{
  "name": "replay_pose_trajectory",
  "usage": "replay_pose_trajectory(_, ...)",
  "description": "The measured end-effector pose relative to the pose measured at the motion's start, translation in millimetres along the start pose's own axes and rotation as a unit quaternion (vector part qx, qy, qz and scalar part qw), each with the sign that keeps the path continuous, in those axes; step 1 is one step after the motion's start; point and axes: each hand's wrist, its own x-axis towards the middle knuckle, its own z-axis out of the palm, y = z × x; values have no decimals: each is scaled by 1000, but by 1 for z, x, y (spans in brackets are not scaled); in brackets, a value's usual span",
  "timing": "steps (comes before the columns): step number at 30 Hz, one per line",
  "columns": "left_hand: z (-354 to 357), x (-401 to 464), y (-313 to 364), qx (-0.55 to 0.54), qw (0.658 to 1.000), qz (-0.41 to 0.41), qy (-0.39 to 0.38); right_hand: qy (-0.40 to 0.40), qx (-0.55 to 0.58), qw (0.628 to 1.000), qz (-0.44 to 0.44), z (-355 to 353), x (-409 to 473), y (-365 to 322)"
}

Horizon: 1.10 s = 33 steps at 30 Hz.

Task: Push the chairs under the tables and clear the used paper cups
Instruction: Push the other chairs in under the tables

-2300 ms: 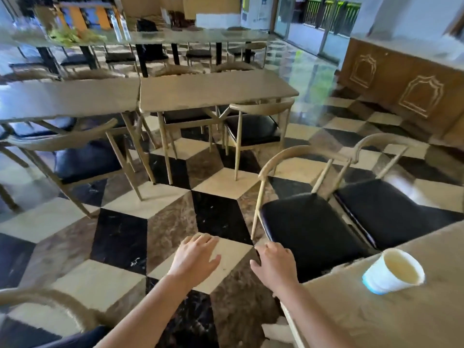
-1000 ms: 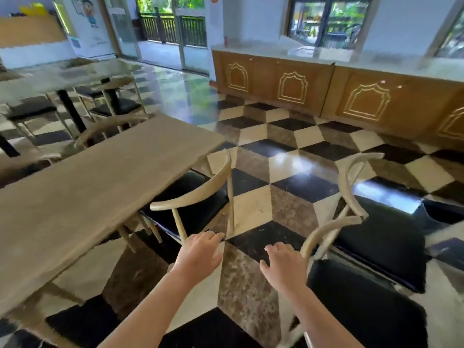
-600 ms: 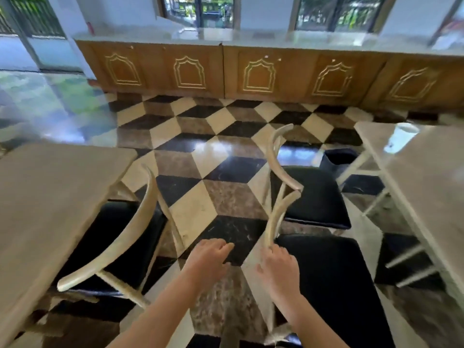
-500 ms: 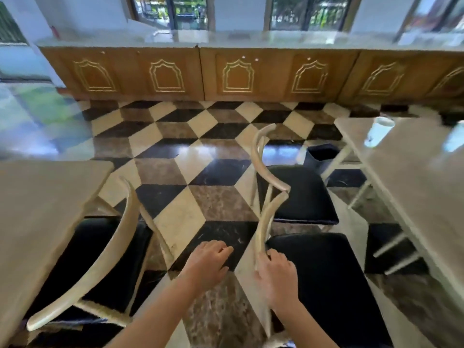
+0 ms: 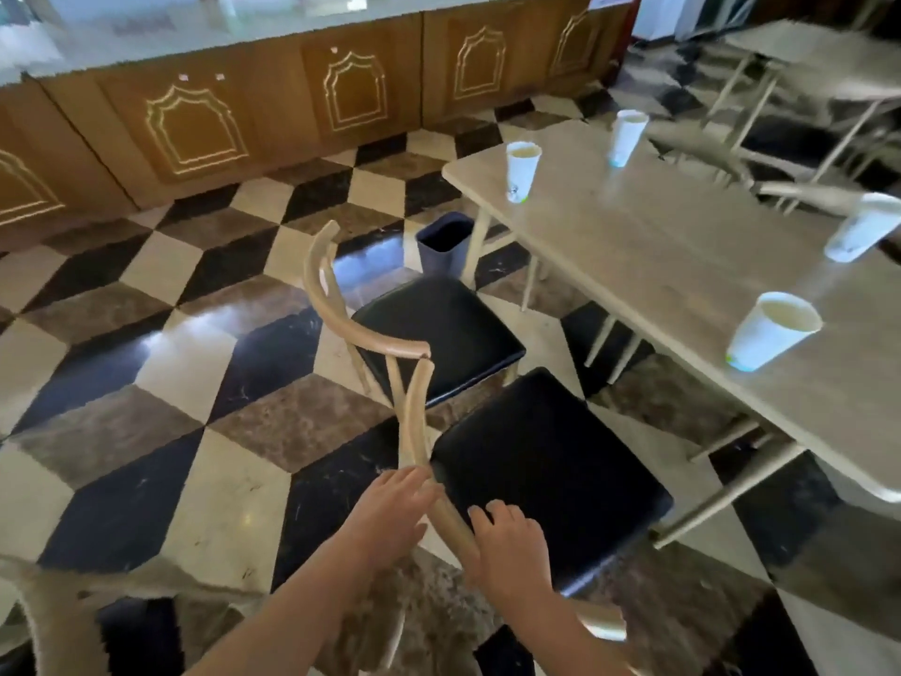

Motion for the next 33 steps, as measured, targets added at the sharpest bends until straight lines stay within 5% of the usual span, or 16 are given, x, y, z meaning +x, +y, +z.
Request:
replay_pose_trajectory(5,8,26,-27,4,995,87,-42,-51,16,996,74,26,5,-16)
replay_pose_trajectory(12,21,47,-65,-8,974,209,-88,30,8,985,168,52,3,-49)
replay_pose_trajectory(19,12,74,-69,8,948,315,-51,70,75,963,250,76,1,-45)
replay_pose_trajectory(33,8,121,-56,53,915,395,-70,53,59,970,228,75,4,2)
